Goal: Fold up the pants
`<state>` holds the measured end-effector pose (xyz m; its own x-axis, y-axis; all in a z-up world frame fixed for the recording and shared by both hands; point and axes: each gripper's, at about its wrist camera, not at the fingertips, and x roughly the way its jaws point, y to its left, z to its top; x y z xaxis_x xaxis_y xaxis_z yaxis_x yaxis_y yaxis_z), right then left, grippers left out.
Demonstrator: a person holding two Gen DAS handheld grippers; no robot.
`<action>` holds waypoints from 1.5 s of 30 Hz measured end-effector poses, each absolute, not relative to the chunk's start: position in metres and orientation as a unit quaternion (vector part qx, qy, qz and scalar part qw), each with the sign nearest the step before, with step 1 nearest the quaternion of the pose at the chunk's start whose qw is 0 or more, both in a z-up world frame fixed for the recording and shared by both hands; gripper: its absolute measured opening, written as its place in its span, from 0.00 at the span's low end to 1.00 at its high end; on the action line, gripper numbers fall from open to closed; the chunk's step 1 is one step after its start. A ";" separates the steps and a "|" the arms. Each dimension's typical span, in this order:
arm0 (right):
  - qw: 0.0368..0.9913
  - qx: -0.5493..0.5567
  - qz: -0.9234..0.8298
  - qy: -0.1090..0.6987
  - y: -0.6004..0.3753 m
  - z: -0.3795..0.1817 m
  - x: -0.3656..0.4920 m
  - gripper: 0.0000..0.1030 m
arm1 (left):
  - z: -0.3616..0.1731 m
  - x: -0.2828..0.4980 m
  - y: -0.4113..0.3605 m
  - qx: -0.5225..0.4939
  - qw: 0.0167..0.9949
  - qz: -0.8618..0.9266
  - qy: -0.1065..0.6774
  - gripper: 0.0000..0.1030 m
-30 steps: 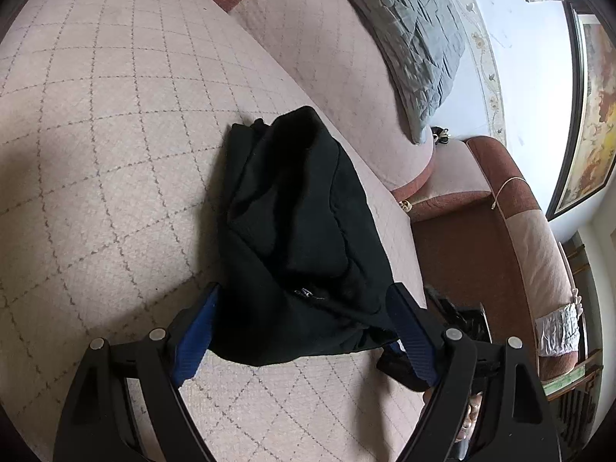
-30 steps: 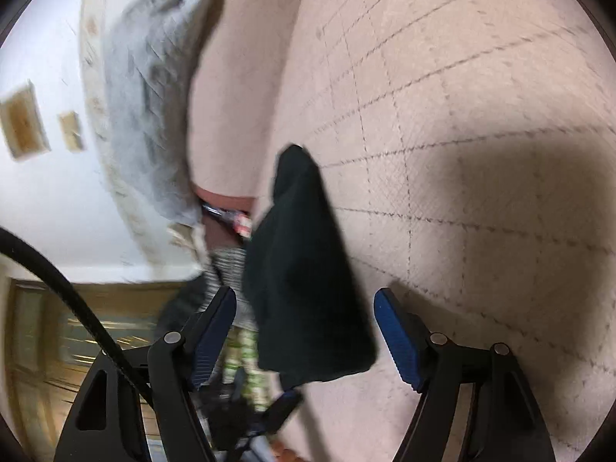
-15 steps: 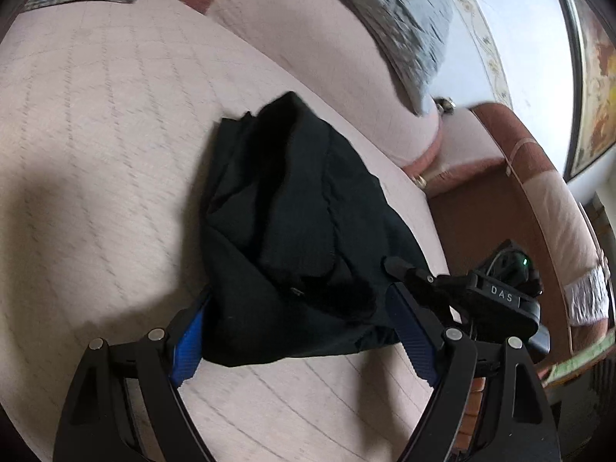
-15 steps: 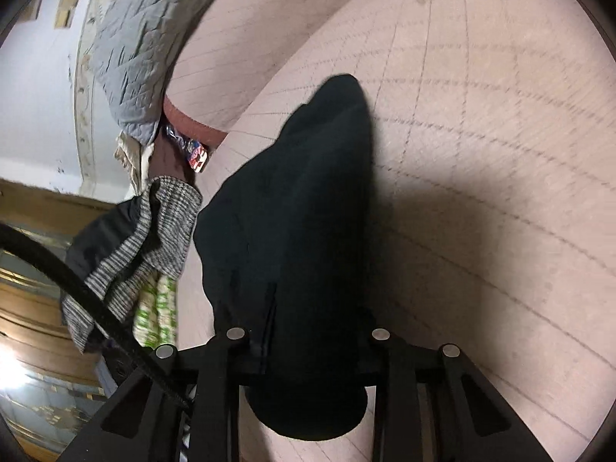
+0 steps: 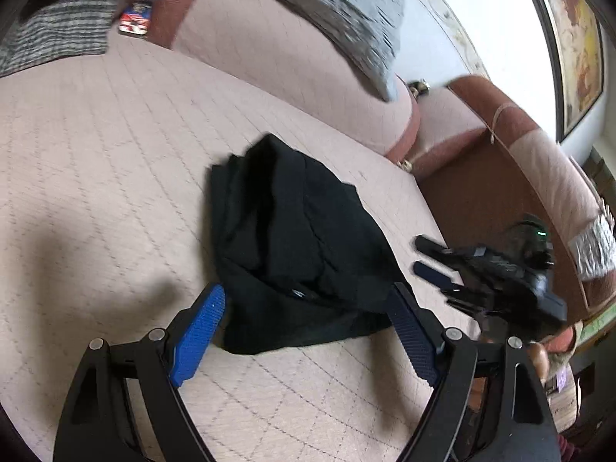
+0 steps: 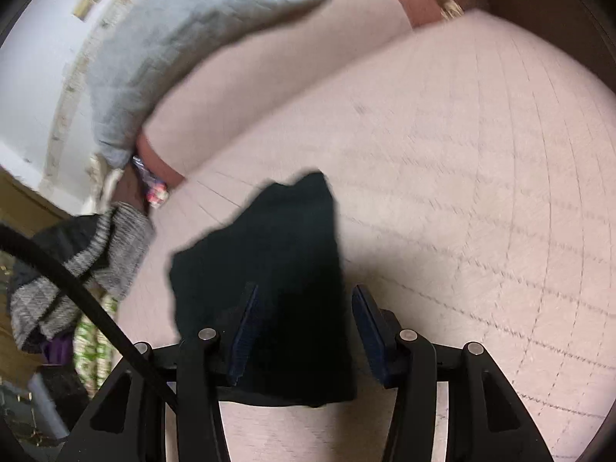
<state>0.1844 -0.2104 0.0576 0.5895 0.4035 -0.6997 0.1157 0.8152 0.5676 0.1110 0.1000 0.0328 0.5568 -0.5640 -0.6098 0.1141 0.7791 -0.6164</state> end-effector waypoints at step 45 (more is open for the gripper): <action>0.880 0.204 0.123 0.411 -0.200 0.081 0.056 0.56 | 0.179 -0.038 0.071 -0.098 0.977 0.022 0.188 1.00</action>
<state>0.0558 -0.2005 0.0811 0.6315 0.3838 -0.6737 -0.0484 0.8867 0.4597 -0.0383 0.0710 0.1794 0.9285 0.0052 -0.3713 -0.0790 0.9798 -0.1837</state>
